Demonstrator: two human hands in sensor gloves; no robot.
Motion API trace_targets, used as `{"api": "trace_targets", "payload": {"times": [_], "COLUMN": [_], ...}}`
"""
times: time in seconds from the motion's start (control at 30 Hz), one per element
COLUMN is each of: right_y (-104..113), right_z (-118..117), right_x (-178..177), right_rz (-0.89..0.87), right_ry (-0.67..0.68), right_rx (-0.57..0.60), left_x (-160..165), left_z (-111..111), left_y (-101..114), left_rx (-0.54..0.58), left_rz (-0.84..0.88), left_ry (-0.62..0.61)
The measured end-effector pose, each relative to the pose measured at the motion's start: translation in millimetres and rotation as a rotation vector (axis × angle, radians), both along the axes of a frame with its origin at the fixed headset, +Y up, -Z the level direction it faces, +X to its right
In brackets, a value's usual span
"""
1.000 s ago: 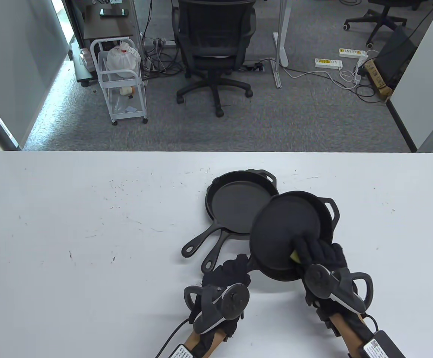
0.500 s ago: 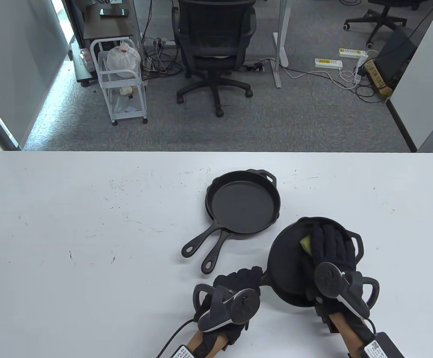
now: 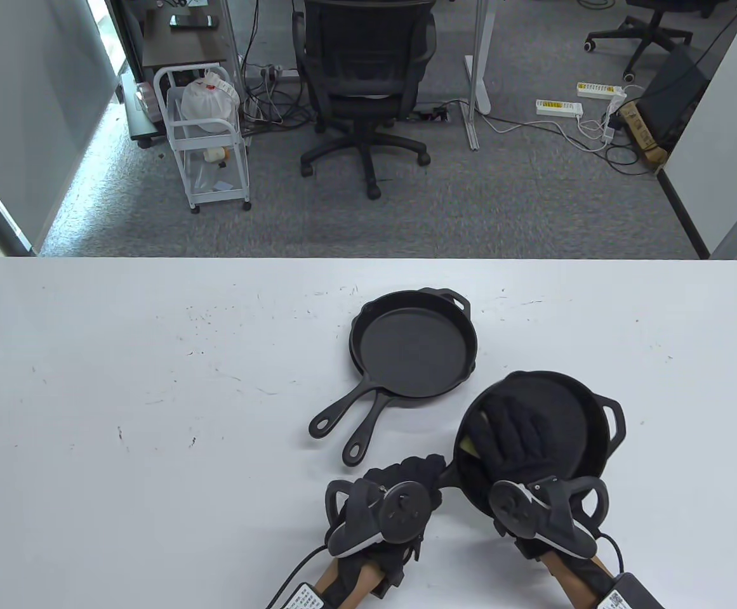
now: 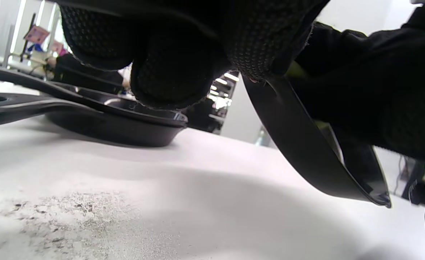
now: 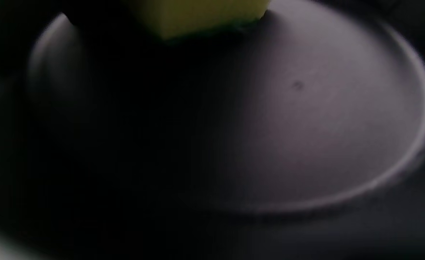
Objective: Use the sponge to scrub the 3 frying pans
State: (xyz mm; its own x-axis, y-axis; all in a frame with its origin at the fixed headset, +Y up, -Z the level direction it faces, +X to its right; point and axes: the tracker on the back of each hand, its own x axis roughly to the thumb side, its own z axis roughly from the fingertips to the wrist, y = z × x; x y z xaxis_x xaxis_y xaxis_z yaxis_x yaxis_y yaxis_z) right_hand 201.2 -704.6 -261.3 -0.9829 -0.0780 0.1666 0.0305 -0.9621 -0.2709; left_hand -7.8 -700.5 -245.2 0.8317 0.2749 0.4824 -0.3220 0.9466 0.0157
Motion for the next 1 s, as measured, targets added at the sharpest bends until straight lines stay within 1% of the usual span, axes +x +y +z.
{"api": "trace_targets", "payload": {"times": [0.07, 0.17, 0.2, 0.27, 0.33, 0.4, 0.47, 0.53, 0.63, 0.7, 0.73, 0.83, 0.9, 1.0], "right_y": [1.5, -2.8, -5.0, -9.1, -11.2, -9.0, -4.8, -2.0, 4.2, 8.0, 9.9, 12.2, 12.8, 10.5], "right_z": [-7.0, -19.6, -21.6, -24.2, -23.4, -19.9, -15.6, -12.2, -5.6, -2.8, -0.1, 4.4, 6.1, 5.8], "right_x": [19.1, 41.5, 43.9, 42.5, 34.9, 25.0, 20.6, 21.1, 25.2, 28.0, 30.1, 31.8, 30.5, 26.7], "right_rz": [-0.084, -0.157, -0.156, -0.116, -0.066, -0.028, -0.029, -0.053, -0.133, -0.175, -0.208, -0.277, -0.287, -0.257], "right_ry": [-0.059, -0.128, -0.142, -0.114, -0.090, -0.063, -0.052, -0.035, 0.008, 0.017, 0.023, 0.060, 0.077, 0.091], "right_rx": [-0.010, -0.057, -0.088, -0.151, -0.163, -0.131, -0.080, -0.053, 0.033, 0.094, 0.146, 0.218, 0.232, 0.211], "left_x": [0.2, -8.8, -13.3, -20.9, -27.3, -31.5, -34.7, -38.9, -48.7, -58.4, -65.5, -80.1, -90.0, -97.1], "left_z": [-0.2, -3.4, -4.0, -5.3, -6.2, -7.2, -7.9, -8.5, -12.6, -16.0, -17.9, -21.1, -23.8, -27.3], "left_y": [1.6, 4.2, 5.4, 6.8, 6.8, 7.8, 9.6, 10.3, 8.7, 8.6, 8.7, 8.1, 5.8, 0.5], "left_rx": [0.003, 0.012, 0.026, 0.058, 0.073, 0.080, 0.091, 0.087, 0.088, 0.117, 0.107, 0.092, 0.057, -0.044], "left_rz": [-0.027, 0.018, 0.034, 0.060, 0.098, 0.122, 0.127, 0.140, 0.144, 0.132, 0.158, 0.209, 0.287, 0.449], "left_ry": [-0.002, 0.052, 0.087, 0.144, 0.188, 0.208, 0.226, 0.255, 0.352, 0.413, 0.447, 0.500, 0.513, 0.474]}}
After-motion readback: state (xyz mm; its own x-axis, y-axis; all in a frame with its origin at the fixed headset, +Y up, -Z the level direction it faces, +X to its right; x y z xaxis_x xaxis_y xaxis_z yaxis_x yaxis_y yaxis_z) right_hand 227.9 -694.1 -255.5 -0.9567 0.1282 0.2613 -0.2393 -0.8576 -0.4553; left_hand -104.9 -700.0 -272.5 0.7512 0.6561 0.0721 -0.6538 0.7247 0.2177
